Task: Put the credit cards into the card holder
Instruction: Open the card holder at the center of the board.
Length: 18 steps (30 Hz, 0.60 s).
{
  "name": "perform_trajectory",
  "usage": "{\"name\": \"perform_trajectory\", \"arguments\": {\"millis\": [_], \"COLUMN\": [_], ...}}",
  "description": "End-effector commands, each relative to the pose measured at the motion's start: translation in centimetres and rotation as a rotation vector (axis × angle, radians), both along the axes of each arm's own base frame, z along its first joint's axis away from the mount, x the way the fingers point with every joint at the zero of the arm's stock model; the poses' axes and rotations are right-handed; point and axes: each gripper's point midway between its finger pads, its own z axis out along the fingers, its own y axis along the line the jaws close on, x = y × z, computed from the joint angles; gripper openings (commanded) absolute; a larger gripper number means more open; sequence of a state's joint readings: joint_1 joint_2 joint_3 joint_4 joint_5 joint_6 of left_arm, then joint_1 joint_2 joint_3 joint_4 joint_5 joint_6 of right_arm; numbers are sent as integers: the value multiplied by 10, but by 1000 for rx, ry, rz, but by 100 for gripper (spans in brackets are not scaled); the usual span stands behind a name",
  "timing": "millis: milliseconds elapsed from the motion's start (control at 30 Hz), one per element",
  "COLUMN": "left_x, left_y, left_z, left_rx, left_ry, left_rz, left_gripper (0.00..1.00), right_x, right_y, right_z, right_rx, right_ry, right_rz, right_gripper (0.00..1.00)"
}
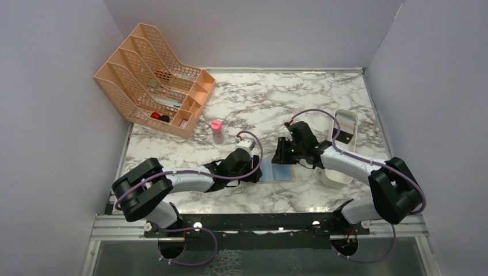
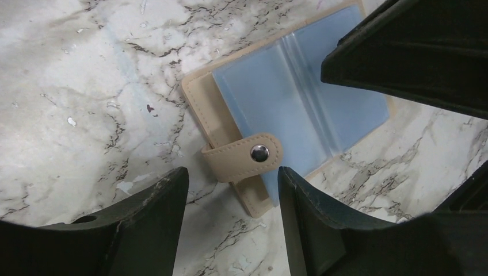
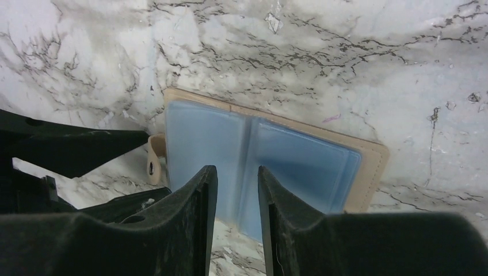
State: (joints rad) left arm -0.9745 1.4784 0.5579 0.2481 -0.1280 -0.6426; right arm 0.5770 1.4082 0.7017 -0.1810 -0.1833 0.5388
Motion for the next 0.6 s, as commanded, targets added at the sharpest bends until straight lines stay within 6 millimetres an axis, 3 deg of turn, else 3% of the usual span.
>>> {"name": "perform_trajectory", "arguments": {"millis": [0,67,333,467,567], "left_x": [-2,-1,5,4,1], "left_y": [-5,-2,7,9,12], "left_z": [1,1,12,26,37], "left_rx": [-45,-29,-11,-26,-20], "left_ry": [25,17,-9,-16,-30], "left_rz": [8,18,56,61,35], "left_gripper": [60,58,51,49,49], "right_x": [15,26,79,97,101], "right_y": [10,0,-78,-95,-131], "right_z": [19,30,83,109,120], "right_rx": [32,-33,-500,-632,-871], "right_ry": [-68,-122,-363,-489,-516], "right_rz": [13,-8,-153,-110,-122], "right_gripper": [37,38,49,50,51]}}
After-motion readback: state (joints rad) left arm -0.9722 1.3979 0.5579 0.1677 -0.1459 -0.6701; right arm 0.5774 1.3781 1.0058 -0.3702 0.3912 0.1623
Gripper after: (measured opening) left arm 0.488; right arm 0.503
